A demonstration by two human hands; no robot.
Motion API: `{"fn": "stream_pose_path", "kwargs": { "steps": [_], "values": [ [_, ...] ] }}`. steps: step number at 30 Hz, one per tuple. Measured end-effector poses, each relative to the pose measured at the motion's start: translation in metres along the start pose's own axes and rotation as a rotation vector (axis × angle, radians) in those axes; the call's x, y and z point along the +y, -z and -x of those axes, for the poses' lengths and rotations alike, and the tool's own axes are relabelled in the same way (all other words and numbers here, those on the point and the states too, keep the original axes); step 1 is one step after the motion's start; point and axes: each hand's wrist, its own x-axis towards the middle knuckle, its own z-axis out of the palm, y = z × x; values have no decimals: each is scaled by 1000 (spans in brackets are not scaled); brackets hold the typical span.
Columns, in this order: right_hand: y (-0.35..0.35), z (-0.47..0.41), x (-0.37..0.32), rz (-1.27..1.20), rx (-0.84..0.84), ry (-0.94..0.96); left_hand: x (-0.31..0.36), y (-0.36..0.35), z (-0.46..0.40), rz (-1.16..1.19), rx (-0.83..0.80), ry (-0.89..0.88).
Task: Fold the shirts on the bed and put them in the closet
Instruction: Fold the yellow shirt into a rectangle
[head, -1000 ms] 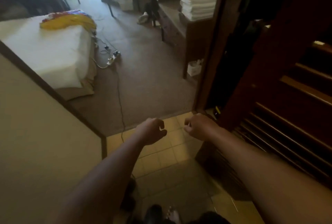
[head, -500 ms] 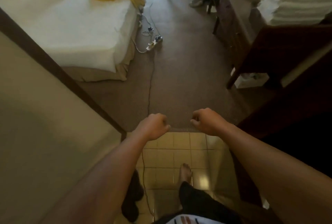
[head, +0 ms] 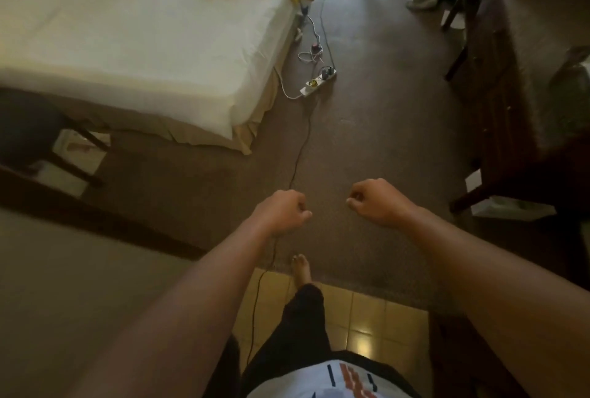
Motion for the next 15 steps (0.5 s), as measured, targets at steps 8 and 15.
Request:
{"fn": "stream_pose_path", "kwargs": {
  "steps": [8, 15],
  "values": [
    [108, -168, -14, 15, 7, -34, -7, 130, -161, -40, -3, -17],
    [179, -301, -27, 39, 23, -9, -9, 218, -282, -70, 33, -4]
  ]
}}
